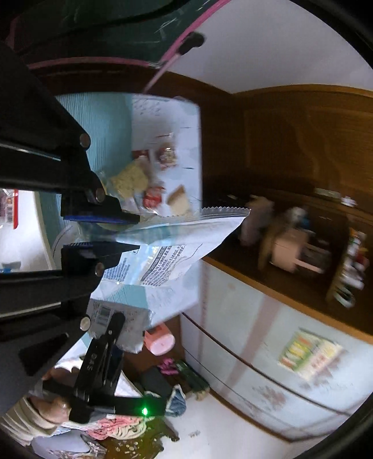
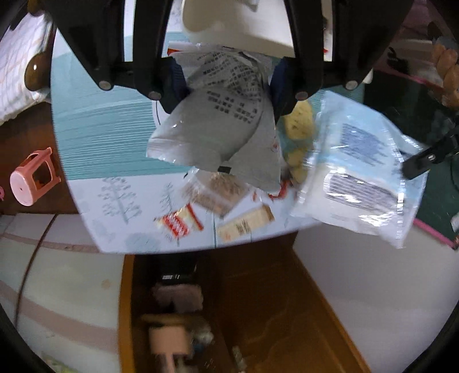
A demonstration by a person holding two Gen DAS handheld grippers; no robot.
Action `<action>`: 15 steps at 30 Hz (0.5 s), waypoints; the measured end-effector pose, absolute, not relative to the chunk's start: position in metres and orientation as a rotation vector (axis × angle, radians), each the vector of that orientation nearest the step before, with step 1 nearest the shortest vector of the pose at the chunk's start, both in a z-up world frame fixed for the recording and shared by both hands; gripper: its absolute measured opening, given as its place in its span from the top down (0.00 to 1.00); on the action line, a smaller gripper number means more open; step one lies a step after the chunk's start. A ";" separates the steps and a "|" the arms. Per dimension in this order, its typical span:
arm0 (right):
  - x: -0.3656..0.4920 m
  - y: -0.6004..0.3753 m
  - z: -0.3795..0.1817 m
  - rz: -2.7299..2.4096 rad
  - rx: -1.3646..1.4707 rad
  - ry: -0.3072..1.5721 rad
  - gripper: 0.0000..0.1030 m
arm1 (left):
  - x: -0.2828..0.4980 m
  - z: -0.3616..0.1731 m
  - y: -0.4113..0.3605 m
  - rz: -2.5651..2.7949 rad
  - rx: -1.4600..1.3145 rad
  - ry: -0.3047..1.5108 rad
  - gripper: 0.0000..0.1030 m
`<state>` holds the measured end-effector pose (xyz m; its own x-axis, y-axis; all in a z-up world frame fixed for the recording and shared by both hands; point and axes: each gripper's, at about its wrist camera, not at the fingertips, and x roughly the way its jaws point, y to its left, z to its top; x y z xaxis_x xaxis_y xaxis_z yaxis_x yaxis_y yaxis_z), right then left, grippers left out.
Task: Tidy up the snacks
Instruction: 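Lower both bags into the white tray and open both grippers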
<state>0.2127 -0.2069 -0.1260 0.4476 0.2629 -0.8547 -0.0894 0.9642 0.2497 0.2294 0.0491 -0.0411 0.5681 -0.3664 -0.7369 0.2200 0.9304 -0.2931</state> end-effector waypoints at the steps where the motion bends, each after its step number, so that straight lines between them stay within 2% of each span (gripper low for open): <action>1: 0.204 -0.209 -0.114 0.213 0.192 1.063 0.53 | 0.219 -0.029 0.051 -0.352 -0.167 0.886 0.93; 7: 0.151 -0.211 -0.057 0.197 0.254 0.973 0.53 | 0.148 0.012 0.065 -0.394 -0.105 0.838 0.92; 15: 0.074 -0.183 -0.030 0.193 0.201 0.971 0.53 | 0.072 -0.013 0.058 -0.480 0.022 0.948 0.92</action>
<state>0.0741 -0.1833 -0.0295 0.5506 0.2509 -0.7962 -0.0720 0.9645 0.2542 0.0722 0.0581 -0.0129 0.4866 -0.3851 -0.7841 0.4044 0.8949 -0.1885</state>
